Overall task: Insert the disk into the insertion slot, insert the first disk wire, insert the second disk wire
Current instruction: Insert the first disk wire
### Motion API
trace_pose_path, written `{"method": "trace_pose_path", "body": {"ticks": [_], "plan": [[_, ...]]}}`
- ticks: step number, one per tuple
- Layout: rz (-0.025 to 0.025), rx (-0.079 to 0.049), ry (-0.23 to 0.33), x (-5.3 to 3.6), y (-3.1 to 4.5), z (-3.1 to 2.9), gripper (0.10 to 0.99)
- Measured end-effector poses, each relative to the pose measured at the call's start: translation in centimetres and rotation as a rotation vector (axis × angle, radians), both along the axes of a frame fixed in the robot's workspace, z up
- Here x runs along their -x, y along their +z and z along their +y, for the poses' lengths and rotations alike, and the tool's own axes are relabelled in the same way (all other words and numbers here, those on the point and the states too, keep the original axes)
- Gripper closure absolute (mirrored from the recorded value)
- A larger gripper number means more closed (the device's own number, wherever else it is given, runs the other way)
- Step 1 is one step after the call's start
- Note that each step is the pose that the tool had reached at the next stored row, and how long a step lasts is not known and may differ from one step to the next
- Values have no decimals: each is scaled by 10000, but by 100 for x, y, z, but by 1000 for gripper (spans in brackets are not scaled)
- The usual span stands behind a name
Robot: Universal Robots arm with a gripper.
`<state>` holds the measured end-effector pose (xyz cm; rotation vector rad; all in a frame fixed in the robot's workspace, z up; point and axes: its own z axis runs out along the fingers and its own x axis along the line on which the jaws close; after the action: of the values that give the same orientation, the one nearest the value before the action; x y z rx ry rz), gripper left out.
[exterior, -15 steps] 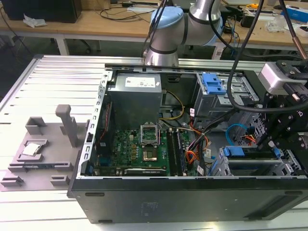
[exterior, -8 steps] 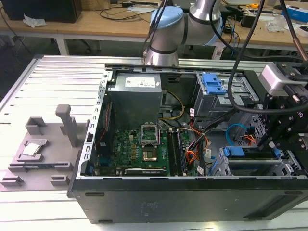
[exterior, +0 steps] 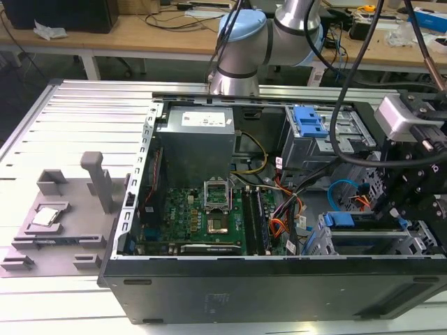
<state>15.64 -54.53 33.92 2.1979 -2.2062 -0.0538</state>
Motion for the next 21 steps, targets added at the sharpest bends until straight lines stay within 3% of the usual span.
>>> {"method": "trace_pose_path", "body": {"ticks": [2, 5, 6, 7, 9, 21], "plan": [[-14, 1, 0, 0, 149, 0, 847], [-27, 2, 0, 2, 294, 20, 847], [-30, 3, -1, 2, 374, 29, 980], [-32, 6, -1, 2, 444, 35, 980], [-34, 3, -1, 2, 503, 36, 980], [-34, 3, 0, 2, 527, 36, 980]]}}
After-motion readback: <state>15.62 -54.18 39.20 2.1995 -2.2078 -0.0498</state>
